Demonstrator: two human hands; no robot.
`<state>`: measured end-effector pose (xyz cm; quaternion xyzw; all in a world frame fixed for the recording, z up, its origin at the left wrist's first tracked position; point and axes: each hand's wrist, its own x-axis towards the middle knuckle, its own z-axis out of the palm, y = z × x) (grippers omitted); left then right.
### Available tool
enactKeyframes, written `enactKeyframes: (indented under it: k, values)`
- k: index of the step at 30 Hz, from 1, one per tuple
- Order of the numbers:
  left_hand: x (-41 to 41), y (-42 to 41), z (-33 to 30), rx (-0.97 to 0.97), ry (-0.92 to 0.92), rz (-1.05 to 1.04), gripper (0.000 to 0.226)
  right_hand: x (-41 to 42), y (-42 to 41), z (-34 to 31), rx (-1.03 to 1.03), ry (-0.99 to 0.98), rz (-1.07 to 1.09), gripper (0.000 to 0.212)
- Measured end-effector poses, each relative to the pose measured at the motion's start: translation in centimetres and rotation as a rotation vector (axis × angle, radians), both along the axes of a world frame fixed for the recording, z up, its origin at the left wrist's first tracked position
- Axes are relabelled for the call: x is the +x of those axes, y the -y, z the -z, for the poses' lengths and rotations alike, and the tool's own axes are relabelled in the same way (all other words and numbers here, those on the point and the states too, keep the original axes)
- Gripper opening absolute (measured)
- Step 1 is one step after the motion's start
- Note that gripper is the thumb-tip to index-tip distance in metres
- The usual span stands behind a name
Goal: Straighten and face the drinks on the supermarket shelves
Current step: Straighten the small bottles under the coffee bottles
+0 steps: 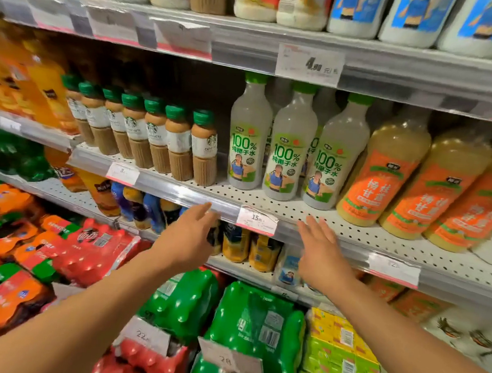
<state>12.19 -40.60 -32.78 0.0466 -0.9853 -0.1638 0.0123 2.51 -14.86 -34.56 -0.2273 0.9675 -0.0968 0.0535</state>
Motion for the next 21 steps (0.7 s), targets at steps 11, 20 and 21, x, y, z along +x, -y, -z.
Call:
enactKeyframes:
  k: [11,20,21]
  values:
    - [-2.7,8.0,3.1,-0.157,0.193,0.138,0.081,1.2,3.4,0.2,0.221,0.059,0.217,0.094]
    - [-2.9,8.7,1.9,-0.16,0.279,0.153,0.094,1.7,4.0,0.7,0.204,0.011,0.252,0.088]
    - [-2.9,8.5,2.0,-0.162,0.289,0.153,0.095,1.8,3.9,1.0,0.202,-0.013,0.247,0.088]
